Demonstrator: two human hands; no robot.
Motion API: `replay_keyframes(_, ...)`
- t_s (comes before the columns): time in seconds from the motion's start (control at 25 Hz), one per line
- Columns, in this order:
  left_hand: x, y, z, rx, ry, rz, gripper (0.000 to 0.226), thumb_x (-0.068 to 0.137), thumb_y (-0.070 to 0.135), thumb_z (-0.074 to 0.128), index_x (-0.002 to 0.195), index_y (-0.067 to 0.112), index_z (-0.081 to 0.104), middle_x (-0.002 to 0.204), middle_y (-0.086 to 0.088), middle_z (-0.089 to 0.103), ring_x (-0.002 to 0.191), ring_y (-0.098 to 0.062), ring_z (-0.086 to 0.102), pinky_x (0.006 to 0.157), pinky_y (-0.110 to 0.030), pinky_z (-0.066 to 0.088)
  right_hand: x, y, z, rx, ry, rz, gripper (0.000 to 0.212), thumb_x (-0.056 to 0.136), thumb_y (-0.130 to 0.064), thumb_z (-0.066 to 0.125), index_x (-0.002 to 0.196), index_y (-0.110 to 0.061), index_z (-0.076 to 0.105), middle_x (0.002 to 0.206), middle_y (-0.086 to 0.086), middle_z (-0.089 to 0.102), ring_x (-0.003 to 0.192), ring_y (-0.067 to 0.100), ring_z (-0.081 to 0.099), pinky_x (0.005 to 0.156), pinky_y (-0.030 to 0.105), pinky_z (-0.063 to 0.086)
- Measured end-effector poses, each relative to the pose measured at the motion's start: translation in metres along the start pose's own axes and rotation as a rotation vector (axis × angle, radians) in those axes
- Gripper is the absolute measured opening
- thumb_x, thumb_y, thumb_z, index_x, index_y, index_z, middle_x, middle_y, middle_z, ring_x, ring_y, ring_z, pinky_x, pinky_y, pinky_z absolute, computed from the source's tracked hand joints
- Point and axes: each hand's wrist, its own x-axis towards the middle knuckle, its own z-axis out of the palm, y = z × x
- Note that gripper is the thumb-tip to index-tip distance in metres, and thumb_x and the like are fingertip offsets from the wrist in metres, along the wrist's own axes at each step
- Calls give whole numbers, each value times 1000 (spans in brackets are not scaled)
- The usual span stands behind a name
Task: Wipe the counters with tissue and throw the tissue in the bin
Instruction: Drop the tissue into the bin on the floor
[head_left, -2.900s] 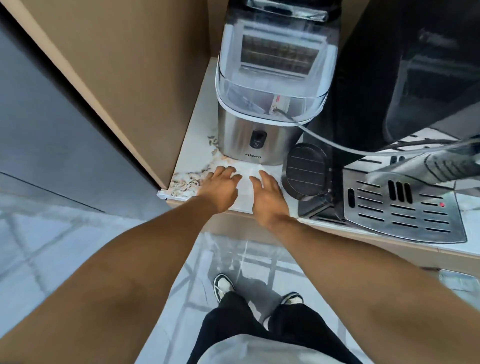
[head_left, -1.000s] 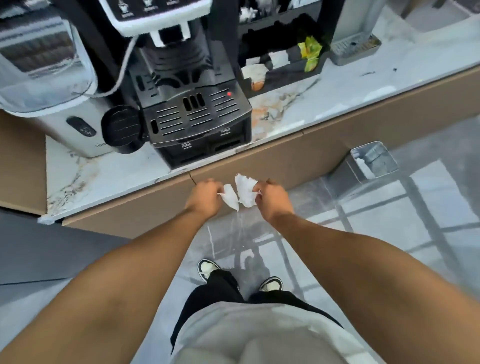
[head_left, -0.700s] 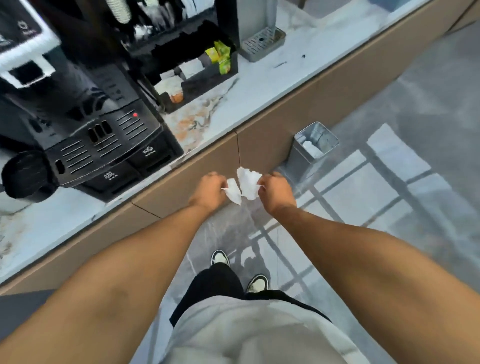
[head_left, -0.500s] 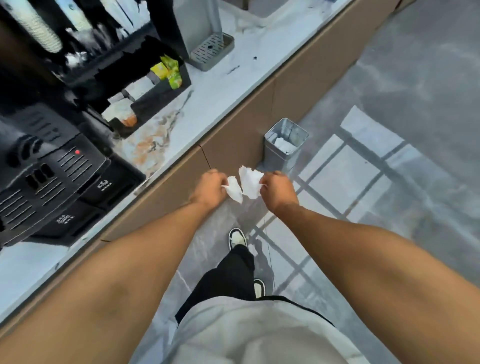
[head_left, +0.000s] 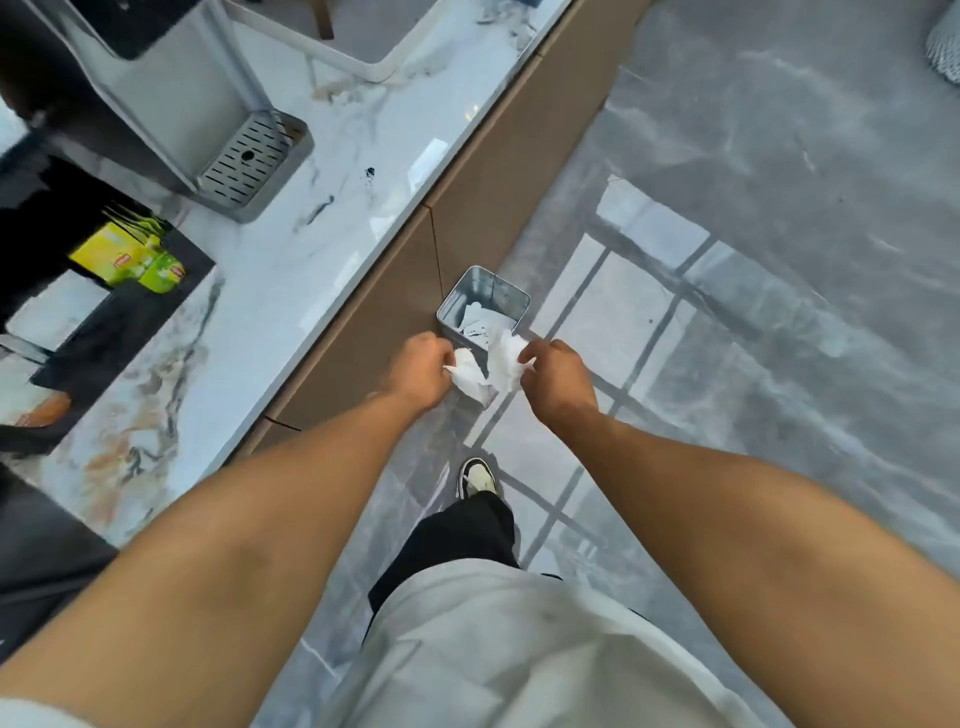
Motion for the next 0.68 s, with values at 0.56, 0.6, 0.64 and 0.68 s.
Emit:
replay_keyframes(0.56,143,13,-22,-105,-23,-255,24,84,-6,57,95,9,73,105,-15,65,101,-34,61,85,-40,50,208,25,-36,-36,-144,8,26,91,-7,56,109,-15,72,117,13,60,101,35,62,85,32,49)
replay_keyframes(0.6,150,16,-22,-112,-13,-290,24,84,-6,57,96,8,73,106,-16,65,101,-34,61,86,-39,50,223,28,-38,-43,-163,0,26,91,-7,56,109,-15,72,118,13,60,102,34,62,85,30,48)
replay_keyframes(0.64,157,21,-21,-116,0,-324,25,84,-7,56,96,6,73,107,-16,66,102,-34,61,85,-38,49,238,31,-41,-44,-183,-11,26,91,-7,56,109,-15,72,118,12,60,102,33,62,83,28,46)
replay_keyframes(0.68,166,25,-20,-122,15,-367,25,84,-8,56,97,5,73,107,-17,66,103,-34,61,84,-35,47,255,32,-45,-44,-216,-31,25,91,-7,56,109,-15,72,117,12,60,101,32,62,81,26,44)
